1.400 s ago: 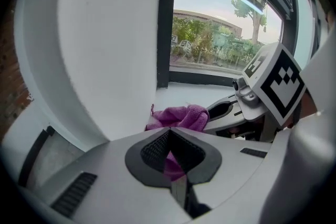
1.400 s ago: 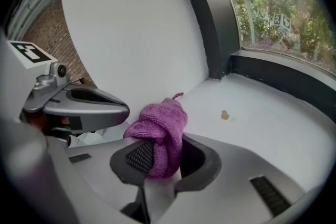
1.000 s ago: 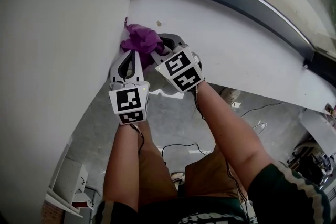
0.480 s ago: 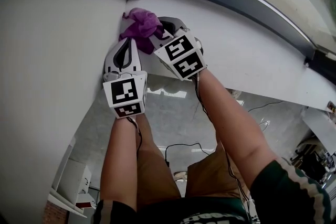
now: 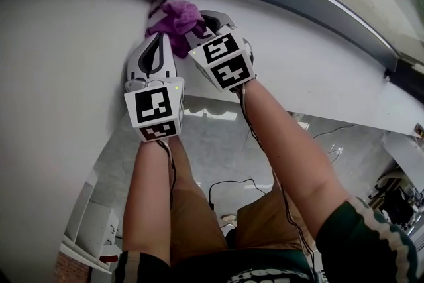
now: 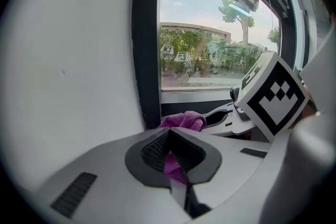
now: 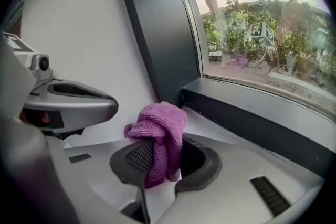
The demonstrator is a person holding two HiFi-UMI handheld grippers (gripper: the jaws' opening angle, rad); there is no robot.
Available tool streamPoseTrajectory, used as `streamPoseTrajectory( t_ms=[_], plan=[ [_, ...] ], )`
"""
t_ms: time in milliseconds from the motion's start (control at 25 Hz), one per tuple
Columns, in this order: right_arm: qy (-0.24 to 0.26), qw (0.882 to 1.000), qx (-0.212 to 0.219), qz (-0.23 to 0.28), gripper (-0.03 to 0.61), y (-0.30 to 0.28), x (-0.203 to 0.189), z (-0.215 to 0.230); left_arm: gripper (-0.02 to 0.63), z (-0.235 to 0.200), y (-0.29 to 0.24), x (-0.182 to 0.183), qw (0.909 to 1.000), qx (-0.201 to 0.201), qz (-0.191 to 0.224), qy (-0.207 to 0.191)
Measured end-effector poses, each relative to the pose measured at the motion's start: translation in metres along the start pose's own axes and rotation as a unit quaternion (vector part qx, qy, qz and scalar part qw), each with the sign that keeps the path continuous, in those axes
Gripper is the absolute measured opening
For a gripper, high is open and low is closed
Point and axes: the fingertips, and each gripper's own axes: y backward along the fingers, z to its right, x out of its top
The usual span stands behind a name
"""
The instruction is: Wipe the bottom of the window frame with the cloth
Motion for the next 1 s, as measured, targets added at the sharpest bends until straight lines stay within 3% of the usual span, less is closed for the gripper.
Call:
streamPoseTrajectory(
  t_ms=[320,1000],
  plan=[
    [-0.018,1.0,-0.018,-0.006,0.103,0.028,-0.023,0.025,0.009,0.033,-0.013,0.012,0.9994,-0.026,-0.003,-0.021],
    [-0.086,0.993,-0.078,0.002,0.103,0.113,-0.078,0.11,0.009,0.152,-0.027,0.033,0.9948,-0.086,0.006,-0.056]
  ],
)
